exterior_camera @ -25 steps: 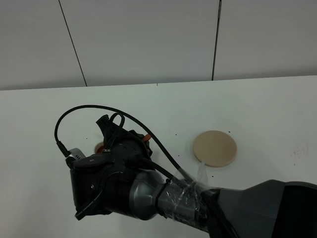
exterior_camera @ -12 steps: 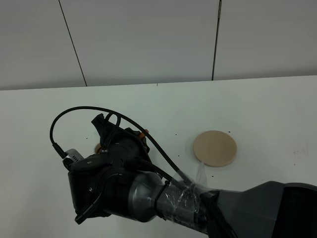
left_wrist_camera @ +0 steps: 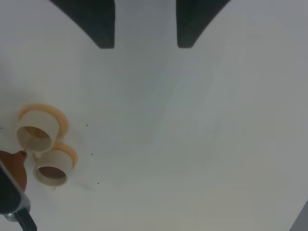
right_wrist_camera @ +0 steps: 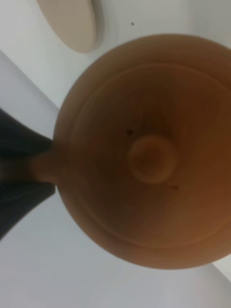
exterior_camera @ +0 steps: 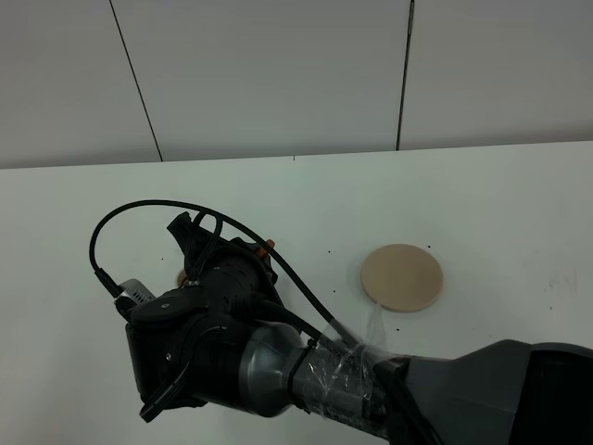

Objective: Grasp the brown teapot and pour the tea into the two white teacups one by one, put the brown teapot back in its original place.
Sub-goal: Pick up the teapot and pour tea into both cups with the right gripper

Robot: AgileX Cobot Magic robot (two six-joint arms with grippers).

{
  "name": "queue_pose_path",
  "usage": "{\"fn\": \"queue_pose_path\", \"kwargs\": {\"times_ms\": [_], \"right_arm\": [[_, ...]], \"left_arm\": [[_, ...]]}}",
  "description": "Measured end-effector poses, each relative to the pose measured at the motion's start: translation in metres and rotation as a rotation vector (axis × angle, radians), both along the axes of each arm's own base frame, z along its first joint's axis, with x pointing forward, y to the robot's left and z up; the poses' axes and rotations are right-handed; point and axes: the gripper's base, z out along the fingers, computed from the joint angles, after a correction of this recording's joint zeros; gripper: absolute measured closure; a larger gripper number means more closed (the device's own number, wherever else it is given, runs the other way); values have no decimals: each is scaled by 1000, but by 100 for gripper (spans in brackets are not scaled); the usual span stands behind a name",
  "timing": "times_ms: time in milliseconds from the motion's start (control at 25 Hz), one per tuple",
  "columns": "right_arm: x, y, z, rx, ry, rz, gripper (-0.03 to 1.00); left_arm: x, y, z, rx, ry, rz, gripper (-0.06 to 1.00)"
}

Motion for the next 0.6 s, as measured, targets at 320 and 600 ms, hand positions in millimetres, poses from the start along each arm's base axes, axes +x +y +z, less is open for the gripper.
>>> {"fn": "queue_pose_path", "kwargs": {"times_ms": [320, 600], "right_arm": [[0, 0, 0, -1, -1, 1, 88], [0, 0, 1, -5, -7, 3, 88]], "left_arm": [[0, 0, 0, 0, 0, 0, 57], [0, 0, 0, 0, 0, 0, 57]]}}
